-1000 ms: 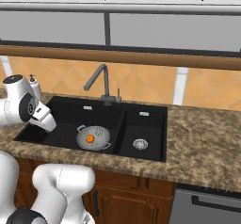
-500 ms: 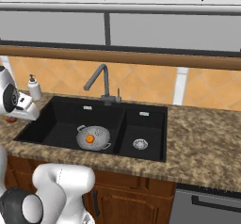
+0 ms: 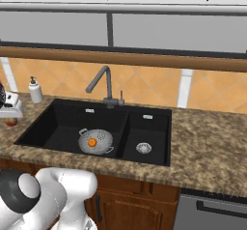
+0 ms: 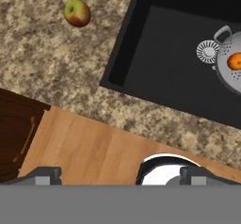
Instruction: Put the colander in the sink, put the apple, tangerine in the colander, and turn on the sink faucet and pour water over the colander.
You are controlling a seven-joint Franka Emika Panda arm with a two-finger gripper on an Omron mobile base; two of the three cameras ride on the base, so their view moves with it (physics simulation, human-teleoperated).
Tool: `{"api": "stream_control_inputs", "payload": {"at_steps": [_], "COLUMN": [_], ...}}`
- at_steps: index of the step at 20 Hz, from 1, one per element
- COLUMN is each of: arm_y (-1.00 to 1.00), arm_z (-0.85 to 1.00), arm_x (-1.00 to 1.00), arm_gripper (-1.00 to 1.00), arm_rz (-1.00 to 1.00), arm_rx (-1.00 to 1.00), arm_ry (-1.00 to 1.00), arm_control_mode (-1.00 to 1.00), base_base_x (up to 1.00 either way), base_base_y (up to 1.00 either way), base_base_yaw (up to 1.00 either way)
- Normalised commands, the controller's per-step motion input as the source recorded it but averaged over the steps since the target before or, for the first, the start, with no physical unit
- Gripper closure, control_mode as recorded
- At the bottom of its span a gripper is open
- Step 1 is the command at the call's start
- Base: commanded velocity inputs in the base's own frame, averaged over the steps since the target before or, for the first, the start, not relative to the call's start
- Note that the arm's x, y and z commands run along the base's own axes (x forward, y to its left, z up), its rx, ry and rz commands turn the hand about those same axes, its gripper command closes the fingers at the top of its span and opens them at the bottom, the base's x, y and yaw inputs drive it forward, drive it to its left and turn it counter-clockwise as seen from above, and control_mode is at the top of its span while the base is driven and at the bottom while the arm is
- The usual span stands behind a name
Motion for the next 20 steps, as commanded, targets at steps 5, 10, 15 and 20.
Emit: {"api": "stream_control_inputs", "payload": {"at_steps": [5, 10, 15, 20], "arm_y": [0.59, 0.58, 0.41, -0.03], "arm_z": [0.07, 0.00, -0.18, -0.38], "arm_x": [0.00, 0.09, 0.21, 0.36], "arm_gripper": [-1.00, -1.00, -1.00, -1.00], "arm_rz": [0.00, 0.00, 0.00, -0.02], "arm_rx": [-0.03, -0.02, 0.00, -0.02], "arm_ry": [0.05, 0.09, 0.03, 0.00], "arm_control_mode": [-1.00, -1.00, -1.00, -1.00], "base_base_x": [0.00, 0.00, 0.00, 0.00], "base_base_y": [0.00, 0.00, 0.00, 0.00], "base_base_yaw": [0.00, 0.00, 0.00, 0.00]}}
